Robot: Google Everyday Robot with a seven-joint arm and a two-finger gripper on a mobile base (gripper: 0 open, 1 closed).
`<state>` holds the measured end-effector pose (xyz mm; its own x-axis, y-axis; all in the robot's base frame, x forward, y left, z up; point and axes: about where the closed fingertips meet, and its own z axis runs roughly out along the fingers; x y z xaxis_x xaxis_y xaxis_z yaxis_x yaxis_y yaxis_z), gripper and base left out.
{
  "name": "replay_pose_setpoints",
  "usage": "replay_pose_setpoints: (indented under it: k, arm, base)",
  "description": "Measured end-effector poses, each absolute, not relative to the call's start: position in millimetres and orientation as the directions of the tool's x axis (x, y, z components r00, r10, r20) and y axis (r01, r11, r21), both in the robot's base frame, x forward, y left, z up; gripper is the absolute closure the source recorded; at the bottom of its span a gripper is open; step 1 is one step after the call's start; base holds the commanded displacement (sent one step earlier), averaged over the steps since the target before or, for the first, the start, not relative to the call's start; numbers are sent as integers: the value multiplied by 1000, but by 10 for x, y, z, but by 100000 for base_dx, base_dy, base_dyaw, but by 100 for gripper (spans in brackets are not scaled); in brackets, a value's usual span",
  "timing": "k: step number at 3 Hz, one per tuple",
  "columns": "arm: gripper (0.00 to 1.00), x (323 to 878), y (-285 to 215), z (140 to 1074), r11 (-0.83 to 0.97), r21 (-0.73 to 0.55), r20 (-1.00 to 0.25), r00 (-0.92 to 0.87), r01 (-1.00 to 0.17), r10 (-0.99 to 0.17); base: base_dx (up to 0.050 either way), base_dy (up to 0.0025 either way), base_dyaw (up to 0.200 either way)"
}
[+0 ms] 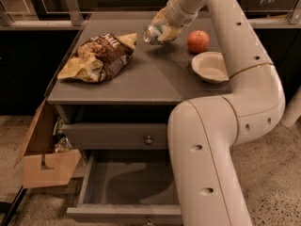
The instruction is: Place 7up can into middle drawer
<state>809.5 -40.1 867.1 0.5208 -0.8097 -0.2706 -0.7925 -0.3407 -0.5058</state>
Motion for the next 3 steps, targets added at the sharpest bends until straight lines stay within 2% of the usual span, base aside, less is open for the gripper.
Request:
replay_pose_setpoints:
  k: [2, 3]
  arm:
    - [100, 7715, -569, 9464, -362, -638, -290, 648, -680, -705]
    - [100, 7439, -573, 9575, -382, -675, -318, 716, -631, -621]
  base:
    - [0, 0, 0]
    - [0, 0, 0]
